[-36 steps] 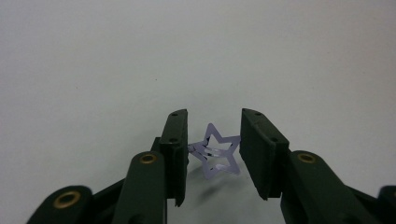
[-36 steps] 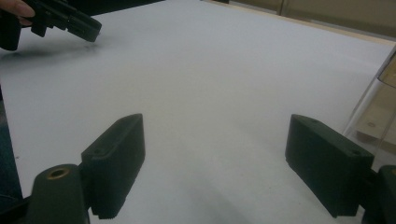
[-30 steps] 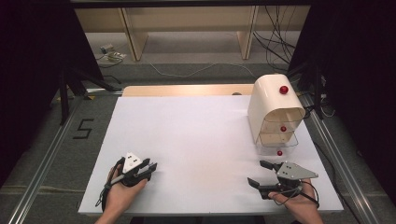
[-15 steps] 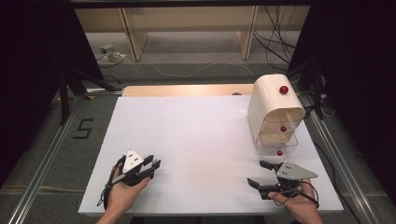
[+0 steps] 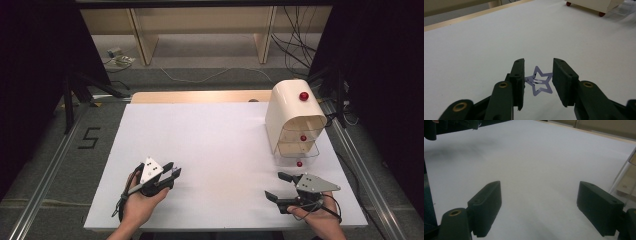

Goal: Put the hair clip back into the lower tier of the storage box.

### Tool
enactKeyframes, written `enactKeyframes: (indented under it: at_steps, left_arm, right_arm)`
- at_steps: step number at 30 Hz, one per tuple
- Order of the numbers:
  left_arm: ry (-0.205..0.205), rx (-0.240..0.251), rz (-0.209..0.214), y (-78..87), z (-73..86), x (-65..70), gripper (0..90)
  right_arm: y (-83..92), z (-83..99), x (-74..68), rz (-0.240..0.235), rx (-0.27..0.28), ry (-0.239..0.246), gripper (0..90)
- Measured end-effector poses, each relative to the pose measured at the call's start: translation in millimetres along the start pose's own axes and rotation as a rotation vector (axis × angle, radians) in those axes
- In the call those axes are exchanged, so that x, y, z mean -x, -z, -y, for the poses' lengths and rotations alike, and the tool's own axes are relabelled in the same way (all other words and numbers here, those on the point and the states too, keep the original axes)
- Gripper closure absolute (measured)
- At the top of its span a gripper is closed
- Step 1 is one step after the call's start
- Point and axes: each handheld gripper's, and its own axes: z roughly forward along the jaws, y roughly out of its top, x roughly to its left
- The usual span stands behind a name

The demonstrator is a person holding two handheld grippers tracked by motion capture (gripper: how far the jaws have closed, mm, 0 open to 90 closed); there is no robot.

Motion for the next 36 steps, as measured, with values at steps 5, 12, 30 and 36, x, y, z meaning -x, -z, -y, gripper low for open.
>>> enactKeyframes:
  at_steps: [5,12,30,36]
  left_arm:
    - [-0.007,0.008,0.007,-2.0,-3.3,3.7,62.7]
    - [-0.02,0.011,0.016,-5.3,-7.2,7.9,62.7]
    - [-0.045,0.025,0.044,-15.6,-18.5,19.0,62.7]
    - [-0.052,0.035,0.056,-20.4,-24.3,23.9,62.7]
  right_arm:
    - [-0.3,0.0,-0.1,0.001,0.002,-0.005,20.4]
    - [-0.4,0.0,-0.2,-0.002,0.004,-0.005,20.5]
    - [-0.4,0.0,-0.1,-0.005,0.006,0.009,20.5]
    - [-0.6,0.1,0.0,-0.005,0.005,0.011,20.5]
